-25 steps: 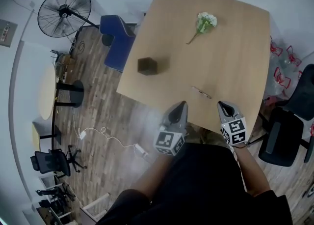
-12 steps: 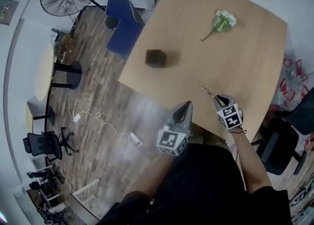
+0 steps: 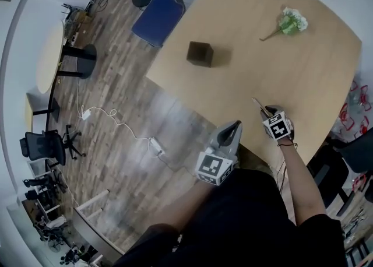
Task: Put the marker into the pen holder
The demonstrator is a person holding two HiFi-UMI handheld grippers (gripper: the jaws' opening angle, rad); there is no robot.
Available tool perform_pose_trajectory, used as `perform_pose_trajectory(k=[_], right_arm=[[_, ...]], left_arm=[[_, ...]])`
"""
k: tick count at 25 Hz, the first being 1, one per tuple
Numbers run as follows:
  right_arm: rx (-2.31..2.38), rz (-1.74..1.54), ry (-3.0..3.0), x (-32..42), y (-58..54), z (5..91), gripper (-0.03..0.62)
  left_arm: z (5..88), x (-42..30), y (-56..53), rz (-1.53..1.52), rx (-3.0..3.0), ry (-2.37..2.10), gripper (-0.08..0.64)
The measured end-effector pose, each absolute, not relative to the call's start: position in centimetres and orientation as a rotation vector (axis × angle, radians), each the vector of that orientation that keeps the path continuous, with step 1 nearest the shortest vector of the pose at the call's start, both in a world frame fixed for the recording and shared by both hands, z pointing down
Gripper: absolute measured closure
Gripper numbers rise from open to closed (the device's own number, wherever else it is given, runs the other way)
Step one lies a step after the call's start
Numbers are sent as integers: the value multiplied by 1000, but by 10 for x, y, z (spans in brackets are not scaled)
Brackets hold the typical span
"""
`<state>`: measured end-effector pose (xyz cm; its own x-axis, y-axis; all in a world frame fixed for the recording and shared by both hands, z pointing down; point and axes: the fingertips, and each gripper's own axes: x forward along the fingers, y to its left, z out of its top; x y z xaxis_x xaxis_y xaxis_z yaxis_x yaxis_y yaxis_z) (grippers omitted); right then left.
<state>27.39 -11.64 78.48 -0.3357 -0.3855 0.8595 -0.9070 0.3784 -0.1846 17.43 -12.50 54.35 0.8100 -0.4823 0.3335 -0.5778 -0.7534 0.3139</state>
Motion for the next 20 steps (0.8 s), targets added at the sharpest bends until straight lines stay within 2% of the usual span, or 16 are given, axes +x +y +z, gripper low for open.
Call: perform_pose_trajectory(k=[8, 20], right_arm=[[1019, 858, -1789, 264, -124, 815, 494], [990, 833, -1679, 248, -127, 825, 529]], left_arm=[[557, 131, -159, 291, 2524, -885, 558], [565, 81, -194, 266, 2503, -899, 558]])
